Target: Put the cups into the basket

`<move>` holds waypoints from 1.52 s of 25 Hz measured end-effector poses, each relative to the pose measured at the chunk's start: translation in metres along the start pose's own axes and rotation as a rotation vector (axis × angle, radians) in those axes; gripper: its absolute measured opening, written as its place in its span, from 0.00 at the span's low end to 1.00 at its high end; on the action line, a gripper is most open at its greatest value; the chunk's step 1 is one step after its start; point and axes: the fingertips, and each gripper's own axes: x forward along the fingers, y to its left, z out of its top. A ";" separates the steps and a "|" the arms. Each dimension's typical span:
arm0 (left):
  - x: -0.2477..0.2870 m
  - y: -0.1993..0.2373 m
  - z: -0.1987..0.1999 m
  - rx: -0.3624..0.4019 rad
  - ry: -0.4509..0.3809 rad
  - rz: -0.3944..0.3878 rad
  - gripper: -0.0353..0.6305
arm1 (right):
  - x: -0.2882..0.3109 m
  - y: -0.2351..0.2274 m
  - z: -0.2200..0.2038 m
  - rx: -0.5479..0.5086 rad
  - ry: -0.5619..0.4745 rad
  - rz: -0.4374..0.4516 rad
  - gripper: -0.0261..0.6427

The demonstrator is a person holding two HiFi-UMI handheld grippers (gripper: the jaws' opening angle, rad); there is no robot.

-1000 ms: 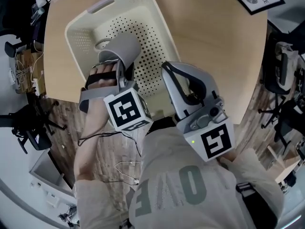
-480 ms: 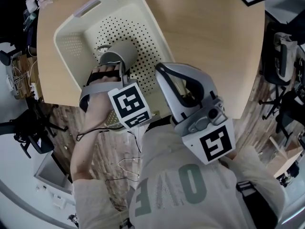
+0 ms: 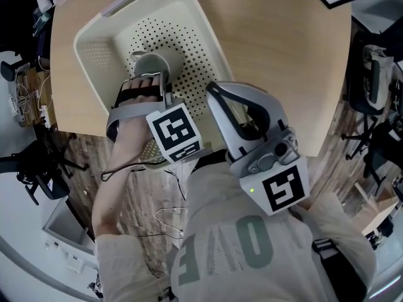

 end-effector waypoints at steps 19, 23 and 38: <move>-0.089 0.027 0.006 -0.142 -0.104 0.223 0.24 | -0.015 0.035 0.020 -0.074 -0.038 0.059 0.04; -0.124 0.036 0.006 -0.280 -0.214 0.309 0.24 | -0.023 0.045 0.038 -0.087 -0.084 0.062 0.04; -0.303 0.029 -0.031 -1.095 -0.928 0.933 0.07 | -0.061 0.066 0.092 -0.137 -0.203 0.062 0.04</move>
